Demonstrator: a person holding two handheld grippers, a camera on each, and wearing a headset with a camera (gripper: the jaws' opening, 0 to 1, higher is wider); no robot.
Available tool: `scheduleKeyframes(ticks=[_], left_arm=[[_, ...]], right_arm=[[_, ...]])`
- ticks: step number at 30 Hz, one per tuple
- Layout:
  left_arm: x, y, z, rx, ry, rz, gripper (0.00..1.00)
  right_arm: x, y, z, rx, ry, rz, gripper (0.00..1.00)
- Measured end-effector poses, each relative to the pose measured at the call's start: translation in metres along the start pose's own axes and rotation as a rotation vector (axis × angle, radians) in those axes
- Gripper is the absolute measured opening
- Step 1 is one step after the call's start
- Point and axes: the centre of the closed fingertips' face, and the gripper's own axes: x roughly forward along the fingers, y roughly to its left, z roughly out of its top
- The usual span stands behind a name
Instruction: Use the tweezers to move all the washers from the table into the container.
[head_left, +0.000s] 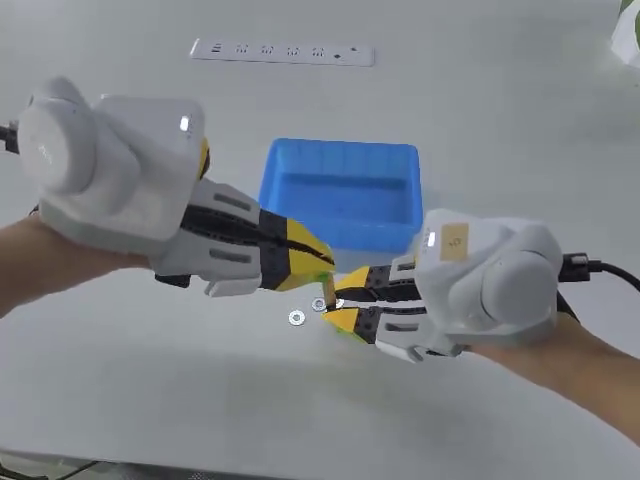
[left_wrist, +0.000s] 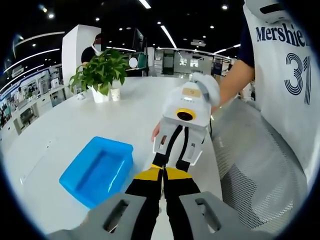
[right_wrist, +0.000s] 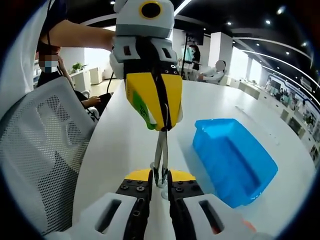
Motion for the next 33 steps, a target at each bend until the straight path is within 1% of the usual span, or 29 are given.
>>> scheduleKeyframes(ticks=[6, 12, 19, 26, 33], left_arm=[[0.0001, -0.0024, -0.0004, -0.007, 0.006, -0.015, 0.05], [-0.0008, -0.0042, -0.0014, -0.009, 0.013, -0.022, 0.05], [-0.002, -0.0042, -0.0024, -0.001, 0.027, -0.017, 0.05], [-0.0027, -0.0055, -0.0027, 0.01, 0.04, -0.017, 0.05], [-0.0075, -0.0074, 0.0027, 0.024, 0.033, -0.013, 0.05]], right_arm=[[0.0003, 0.0005, -0.0005, 0.0, -0.001, 0.009, 0.12], [0.0004, 0.0015, -0.0006, 0.002, 0.0, 0.007, 0.11], [0.0013, 0.0016, -0.0002, -0.012, 0.01, -0.006, 0.1], [0.0007, 0.0039, 0.0, -0.019, 0.019, -0.003, 0.1], [-0.0041, 0.0044, 0.0056, -0.027, 0.008, -0.003, 0.1]])
